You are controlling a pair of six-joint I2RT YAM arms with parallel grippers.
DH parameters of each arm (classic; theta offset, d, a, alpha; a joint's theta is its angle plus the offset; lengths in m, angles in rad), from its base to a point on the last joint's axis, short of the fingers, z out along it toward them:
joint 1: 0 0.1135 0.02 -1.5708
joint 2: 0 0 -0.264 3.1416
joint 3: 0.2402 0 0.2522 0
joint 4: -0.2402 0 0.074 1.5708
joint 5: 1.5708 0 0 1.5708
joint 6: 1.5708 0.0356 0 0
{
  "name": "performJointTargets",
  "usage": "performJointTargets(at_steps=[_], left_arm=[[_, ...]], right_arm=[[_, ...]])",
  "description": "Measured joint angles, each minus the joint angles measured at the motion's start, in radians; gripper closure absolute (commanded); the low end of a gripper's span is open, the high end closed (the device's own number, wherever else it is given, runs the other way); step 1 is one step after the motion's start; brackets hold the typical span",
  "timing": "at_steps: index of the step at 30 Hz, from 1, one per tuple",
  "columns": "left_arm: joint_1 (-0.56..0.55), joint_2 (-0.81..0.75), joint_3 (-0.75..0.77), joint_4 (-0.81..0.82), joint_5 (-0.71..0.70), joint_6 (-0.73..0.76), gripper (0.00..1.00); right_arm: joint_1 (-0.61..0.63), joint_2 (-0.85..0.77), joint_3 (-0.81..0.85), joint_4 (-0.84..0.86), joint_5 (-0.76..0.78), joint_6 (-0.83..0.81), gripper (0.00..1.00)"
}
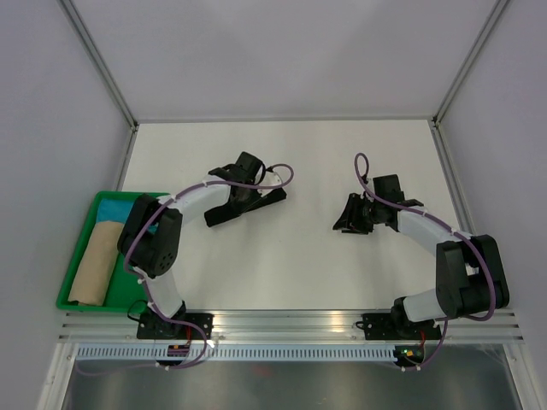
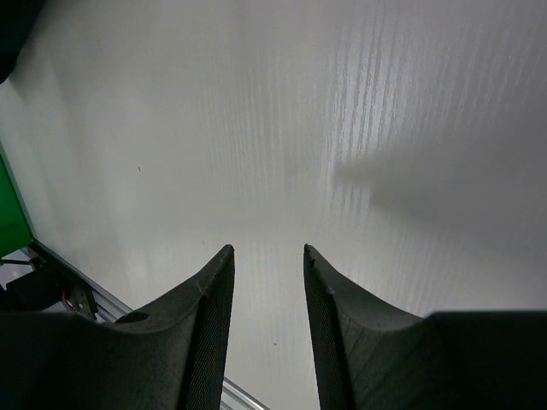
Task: Roll the t-shirts
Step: Roll the tshirt
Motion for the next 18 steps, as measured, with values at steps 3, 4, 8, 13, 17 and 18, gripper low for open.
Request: performJointTargets(at_steps=[3, 4, 8, 13, 17, 18], left_arm=[[0.014, -0.016, 0.014, -0.001, -0.008, -0.004, 0.98], [0.02, -0.023, 0.018, -0.001, -0.01, -0.004, 0.98], [0.056, -0.051, 0.03, -0.002, -0.01, -0.005, 0.98], [0.117, -0.077, 0.033, -0.002, -0.01, -0.005, 0.98], [0.146, -0.078, 0.036, -0.009, -0.009, -0.005, 0.98], [0.147, -0.078, 0.037, -0.014, -0.006, -0.006, 0.98]], right_arm=[[-0.005, 0.0, -0.001, 0.002, 0.0, -0.001, 0.56], [-0.006, 0.0, -0.001, 0.002, 0.0, -0.002, 0.56], [-0.013, 0.0, -0.003, 0.003, -0.001, -0.008, 0.56], [-0.028, 0.0, -0.01, 0.002, -0.003, -0.013, 0.56], [-0.037, 0.001, -0.01, 0.002, -0.005, -0.018, 0.56], [-0.039, 0.001, -0.01, 0.003, -0.005, -0.018, 0.56]])
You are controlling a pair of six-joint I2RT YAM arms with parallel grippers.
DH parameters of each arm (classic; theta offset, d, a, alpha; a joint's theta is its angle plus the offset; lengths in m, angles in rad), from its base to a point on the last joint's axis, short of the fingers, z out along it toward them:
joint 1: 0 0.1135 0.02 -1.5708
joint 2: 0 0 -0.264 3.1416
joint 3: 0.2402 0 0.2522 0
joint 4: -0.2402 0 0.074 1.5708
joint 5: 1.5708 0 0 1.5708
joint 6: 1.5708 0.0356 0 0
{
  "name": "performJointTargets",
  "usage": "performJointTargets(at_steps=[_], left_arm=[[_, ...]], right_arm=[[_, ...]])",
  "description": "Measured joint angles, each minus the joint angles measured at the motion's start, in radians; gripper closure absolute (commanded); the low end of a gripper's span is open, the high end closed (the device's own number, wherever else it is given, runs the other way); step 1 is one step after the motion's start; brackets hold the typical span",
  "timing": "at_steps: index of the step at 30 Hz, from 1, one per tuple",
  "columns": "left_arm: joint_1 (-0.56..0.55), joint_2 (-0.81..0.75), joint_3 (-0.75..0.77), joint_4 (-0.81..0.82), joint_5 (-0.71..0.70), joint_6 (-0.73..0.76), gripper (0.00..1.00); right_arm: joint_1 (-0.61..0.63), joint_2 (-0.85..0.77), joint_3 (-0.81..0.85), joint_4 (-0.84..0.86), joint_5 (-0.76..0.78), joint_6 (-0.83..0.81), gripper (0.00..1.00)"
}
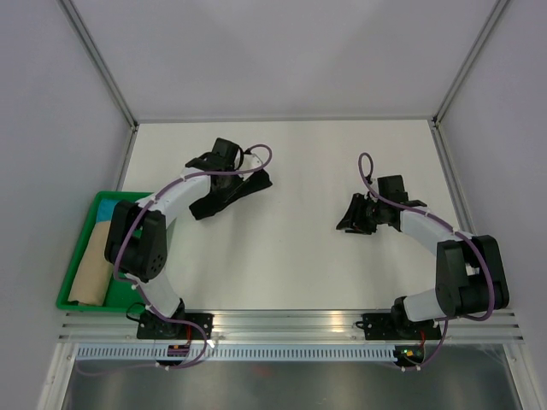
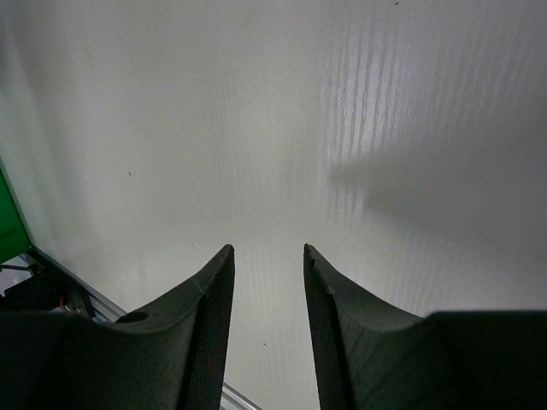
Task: Roll the t-shirts
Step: Roll the tshirt
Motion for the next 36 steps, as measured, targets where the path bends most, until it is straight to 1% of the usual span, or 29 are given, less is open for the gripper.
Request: performJointTargets(at_steps=[3, 7, 10, 12, 13, 14, 15, 17, 19, 21, 22, 25, 28, 31, 36], left_arm=[[-0.002, 0.0, 0.002, -0.032, 0.045, -0.016, 0.98], [-0.003, 0.003, -0.005, -0.09, 0.165, -0.032, 0.98], [-0.009, 0.003, -0.04, -0.112, 0.248, -0.027, 0.98], [-0.019, 0.003, -0.069, -0.132, 0.283, -0.008, 0.97], [-0.027, 0.003, -0.08, -0.148, 0.299, 0.005, 0.97], [-0.035, 0.003, -0.087, -0.165, 0.314, 0.021, 0.96], [-0.042, 0.003, -0.09, -0.179, 0.329, 0.036, 0.93], [-0.053, 0.002, -0.091, -0.2, 0.357, 0.065, 0.89], [-0.06, 0.002, -0.093, -0.219, 0.388, 0.094, 0.86], [-0.062, 0.002, -0.093, -0.239, 0.413, 0.122, 0.85], [-0.062, 0.002, -0.093, -0.249, 0.426, 0.135, 0.84], [-0.063, 0.002, -0.093, -0.281, 0.451, 0.18, 0.84], [-0.064, 0.002, -0.094, -0.307, 0.461, 0.218, 0.83], [-0.064, 0.002, -0.094, -0.326, 0.469, 0.245, 0.81], [-0.064, 0.002, -0.094, -0.346, 0.482, 0.271, 0.78]], right_arm=[[-0.002, 0.0, 0.0, 0.001, -0.002, 0.001, 0.56], [-0.002, -0.009, -0.022, 0.048, -0.023, 0.019, 0.53], [0.013, -0.054, -0.042, 0.093, -0.03, 0.018, 0.51], [0.055, -0.123, -0.063, 0.169, -0.023, -0.005, 0.47], [0.09, -0.167, -0.077, 0.222, -0.019, -0.028, 0.45], [0.133, -0.212, -0.094, 0.286, -0.011, -0.06, 0.42], [0.179, -0.255, -0.111, 0.351, -0.009, -0.093, 0.39], [0.27, -0.331, -0.16, 0.507, -0.009, -0.19, 0.31], [0.333, -0.376, -0.211, 0.622, -0.024, -0.295, 0.3], [0.381, -0.379, -0.245, 0.69, -0.037, -0.431, 0.29], [0.4, -0.364, -0.251, 0.705, -0.04, -0.496, 0.27], [0.468, -0.287, -0.251, 0.705, -0.035, -0.726, 0.27], [0.57, -0.213, -0.249, 0.699, 0.027, -0.909, 0.26], [0.659, -0.156, -0.239, 0.698, 0.074, -1.065, 0.26], [0.725, -0.042, -0.146, 0.692, 0.137, -1.248, 0.26]])
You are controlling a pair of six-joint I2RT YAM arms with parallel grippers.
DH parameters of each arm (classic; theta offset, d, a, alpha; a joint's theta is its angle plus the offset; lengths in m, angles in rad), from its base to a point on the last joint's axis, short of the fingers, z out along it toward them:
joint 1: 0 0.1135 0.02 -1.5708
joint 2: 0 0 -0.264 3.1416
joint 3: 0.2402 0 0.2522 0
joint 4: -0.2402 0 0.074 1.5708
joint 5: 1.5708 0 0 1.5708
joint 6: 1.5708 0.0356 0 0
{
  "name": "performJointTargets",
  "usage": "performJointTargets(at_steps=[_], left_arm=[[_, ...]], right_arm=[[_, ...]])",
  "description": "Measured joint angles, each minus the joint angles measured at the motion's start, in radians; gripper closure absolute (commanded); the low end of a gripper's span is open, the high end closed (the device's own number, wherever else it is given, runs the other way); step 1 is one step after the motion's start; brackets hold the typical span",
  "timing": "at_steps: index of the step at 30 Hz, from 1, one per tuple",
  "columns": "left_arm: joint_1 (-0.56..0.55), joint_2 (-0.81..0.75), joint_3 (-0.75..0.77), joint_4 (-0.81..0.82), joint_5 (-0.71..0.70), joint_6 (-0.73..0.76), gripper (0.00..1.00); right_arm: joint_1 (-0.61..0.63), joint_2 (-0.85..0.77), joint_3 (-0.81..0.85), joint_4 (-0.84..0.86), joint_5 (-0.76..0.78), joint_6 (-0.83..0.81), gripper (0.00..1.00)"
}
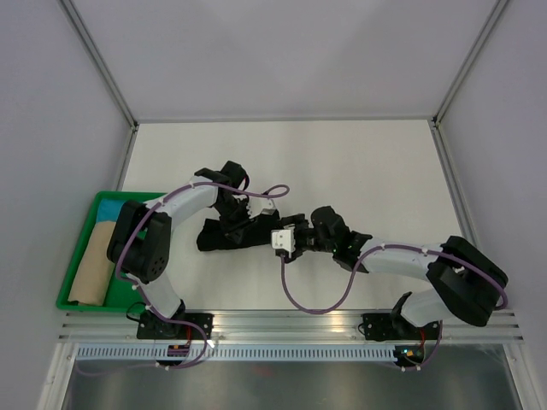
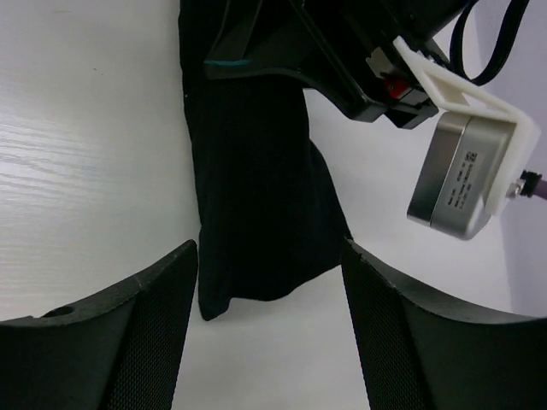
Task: Roll the t-shirts
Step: Roll the tshirt
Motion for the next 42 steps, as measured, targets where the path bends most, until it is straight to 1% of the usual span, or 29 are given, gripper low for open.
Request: performJointTargets(at_steps=[3, 7, 9, 10, 11, 12, 13, 14, 17, 18, 23, 24, 31, 37, 38, 42], left_arm=[[0.0, 0.0, 0.0, -0.005, 0.003, 0.011, 0.77], [0.0, 0.0, 0.0, -0.014, 0.005, 0.026, 0.73], [0.0, 0.0, 0.0, -0.018, 0.005, 0.031, 0.69], [0.0, 0.0, 0.0, -0.02, 0.006, 0.032, 0.67], [0.0, 0.0, 0.0, -0.023, 0.007, 0.034, 0.63], [0.0, 0.0, 0.0, -0.025, 0.01, 0.035, 0.6], [0.0, 0.0, 0.001, -0.028, 0.015, 0.036, 0.58], [0.0, 0.0, 0.002, -0.032, 0.021, 0.038, 0.53], [0.0, 0.0, 0.005, -0.044, 0.034, 0.043, 0.44], [0.0, 0.0, 0.007, -0.05, 0.039, 0.047, 0.43], [0.027, -0.004, 0.016, -0.088, 0.077, 0.067, 0.34], [0.044, -0.007, 0.019, -0.1, 0.084, 0.071, 0.34], [0.166, -0.03, 0.008, -0.148, 0.097, 0.088, 0.32], [0.304, -0.025, 0.02, -0.206, 0.19, 0.108, 0.31], [0.322, -0.023, 0.02, -0.208, 0.195, 0.109, 0.29], [0.357, -0.016, 0.02, -0.219, 0.212, 0.109, 0.29]], right_arm=[[0.013, 0.064, 0.019, 0.032, 0.031, -0.06, 0.26], [0.013, 0.145, 0.066, 0.006, 0.044, -0.104, 0.27], [0.013, 0.18, 0.097, -0.012, 0.044, -0.114, 0.31], [0.013, 0.195, 0.109, -0.018, 0.044, -0.115, 0.42], [0.012, 0.207, 0.119, -0.024, 0.044, -0.117, 0.47], [0.011, 0.217, 0.127, -0.037, 0.043, -0.116, 0.51], [0.01, 0.226, 0.137, -0.055, 0.043, -0.116, 0.58], [0.009, 0.232, 0.145, -0.076, 0.045, -0.116, 0.61], [0.005, 0.237, 0.162, -0.13, 0.045, -0.111, 0.66], [0.003, 0.235, 0.162, -0.144, 0.044, -0.107, 0.66], [-0.016, 0.213, 0.159, -0.197, 0.045, -0.069, 0.75], [-0.019, 0.207, 0.158, -0.204, 0.045, -0.06, 0.75], [-0.024, 0.184, 0.138, -0.223, 0.043, -0.011, 0.87], [-0.037, 0.171, 0.135, -0.248, 0.044, 0.006, 0.89], [-0.039, 0.171, 0.135, -0.25, 0.044, 0.009, 0.89], [-0.05, 0.164, 0.135, -0.257, 0.039, 0.025, 0.9]])
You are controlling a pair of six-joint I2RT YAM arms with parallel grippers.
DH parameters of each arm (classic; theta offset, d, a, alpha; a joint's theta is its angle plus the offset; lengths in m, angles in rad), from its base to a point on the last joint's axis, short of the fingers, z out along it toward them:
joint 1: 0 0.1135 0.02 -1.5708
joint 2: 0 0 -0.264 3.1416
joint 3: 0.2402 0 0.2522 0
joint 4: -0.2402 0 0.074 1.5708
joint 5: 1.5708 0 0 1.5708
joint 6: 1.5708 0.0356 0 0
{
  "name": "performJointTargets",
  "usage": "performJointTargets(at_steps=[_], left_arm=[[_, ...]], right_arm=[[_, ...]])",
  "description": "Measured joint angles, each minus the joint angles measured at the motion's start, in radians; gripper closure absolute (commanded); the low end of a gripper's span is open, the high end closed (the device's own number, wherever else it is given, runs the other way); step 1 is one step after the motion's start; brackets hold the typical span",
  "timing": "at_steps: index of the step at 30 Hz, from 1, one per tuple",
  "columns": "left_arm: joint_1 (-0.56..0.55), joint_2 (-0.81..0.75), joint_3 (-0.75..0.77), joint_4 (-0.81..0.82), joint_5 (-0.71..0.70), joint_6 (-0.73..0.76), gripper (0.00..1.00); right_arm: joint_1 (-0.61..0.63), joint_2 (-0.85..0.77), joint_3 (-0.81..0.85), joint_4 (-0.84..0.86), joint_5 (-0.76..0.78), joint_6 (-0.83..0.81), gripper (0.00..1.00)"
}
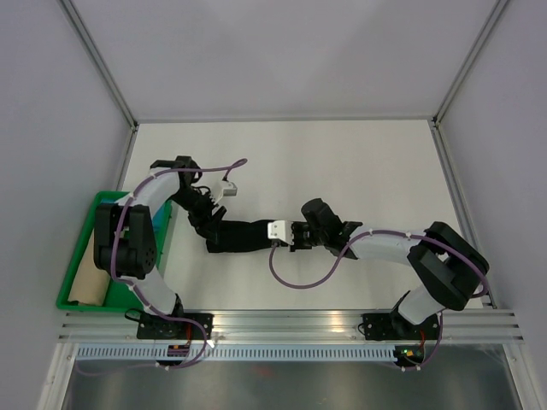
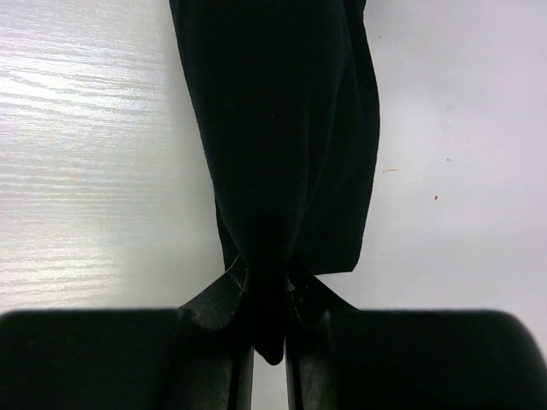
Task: Roll the t-shirts
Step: Roll the tshirt
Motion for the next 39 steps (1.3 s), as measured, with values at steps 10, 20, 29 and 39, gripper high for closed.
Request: performJointTargets(at_steps=[10, 20, 29, 39], left_arm=[[0.014, -0.158, 0.021, 0.142, 0.031, -0.235, 0.7], [-0.01, 0.11, -0.002, 0.327, -0.064, -0.396, 0.94], [-0.01, 0.143, -0.04, 0.351, -0.083, -0.417, 0.94], [-0.01, 0.057, -0.159, 0.297, -0.054, -0.412, 0.71]], right_arm=[[-0.022, -0.006, -0.001, -0.013, 0.001, 0.009, 0.92], [-0.022, -0.026, -0.019, -0.011, 0.009, 0.013, 0.97], [-0.036, -0.034, -0.021, -0.009, -0.018, 0.044, 0.98], [-0.075, -0.022, 0.003, -0.046, -0.067, 0.052, 1.0]])
